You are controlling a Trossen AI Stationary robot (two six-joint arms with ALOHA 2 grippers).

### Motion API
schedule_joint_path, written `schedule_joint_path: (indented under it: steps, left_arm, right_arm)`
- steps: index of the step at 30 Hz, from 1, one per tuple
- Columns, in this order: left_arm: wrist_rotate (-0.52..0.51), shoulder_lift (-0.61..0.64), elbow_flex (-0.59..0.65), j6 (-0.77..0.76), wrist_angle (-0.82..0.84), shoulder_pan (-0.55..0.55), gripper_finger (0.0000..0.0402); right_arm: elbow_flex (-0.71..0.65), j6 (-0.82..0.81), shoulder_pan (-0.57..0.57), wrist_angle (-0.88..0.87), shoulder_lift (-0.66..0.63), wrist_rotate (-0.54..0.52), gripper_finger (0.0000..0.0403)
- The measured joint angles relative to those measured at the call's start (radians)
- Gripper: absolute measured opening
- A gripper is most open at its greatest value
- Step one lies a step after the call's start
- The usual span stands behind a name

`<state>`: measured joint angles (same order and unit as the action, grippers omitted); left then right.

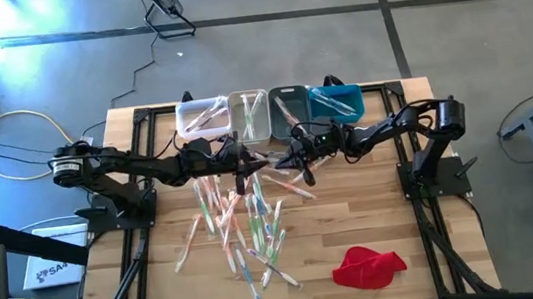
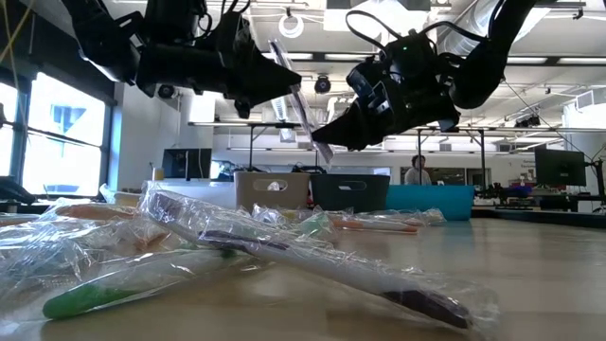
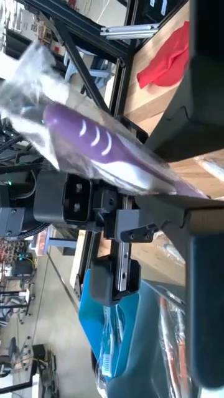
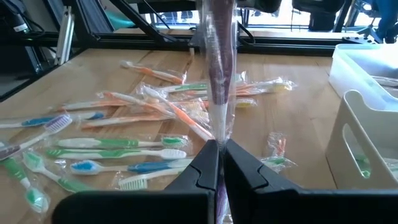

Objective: Pick & Place Toothbrushes
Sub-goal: Put the purple toothbrush into the transparent bin

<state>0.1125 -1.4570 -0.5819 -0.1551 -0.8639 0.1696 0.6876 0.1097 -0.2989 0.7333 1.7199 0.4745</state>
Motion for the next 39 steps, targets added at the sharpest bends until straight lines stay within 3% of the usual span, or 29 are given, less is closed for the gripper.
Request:
schedule_joint_path:
  steps: [5, 32, 35, 39]
  left_arm:
    - [-0.01, 0.0, 0.0, -0.003, 0.007, 0.001, 0.0051]
    - [-0.002, 0.0, 0.001, -0.007, 0.022, 0.001, 0.0052]
    - [0.002, 0.0, 0.001, -0.007, 0.022, 0.0, 0.0052]
    - [0.006, 0.0, 0.002, -0.011, 0.034, 0.0, 0.0052]
  right_arm:
    - [0.0, -0.001, 0.0, -0.002, 0.0, 0.004, 0.0005]
    - [-0.001, 0.0, 0.003, -0.008, 0.0, -0.003, 0.0005]
    - [-0.001, 0.024, 0.007, -0.006, 0.0, -0.012, 0.0017]
    - [-0.001, 0.005, 0.023, -0.001, 0.0, -0.047, 0.0064]
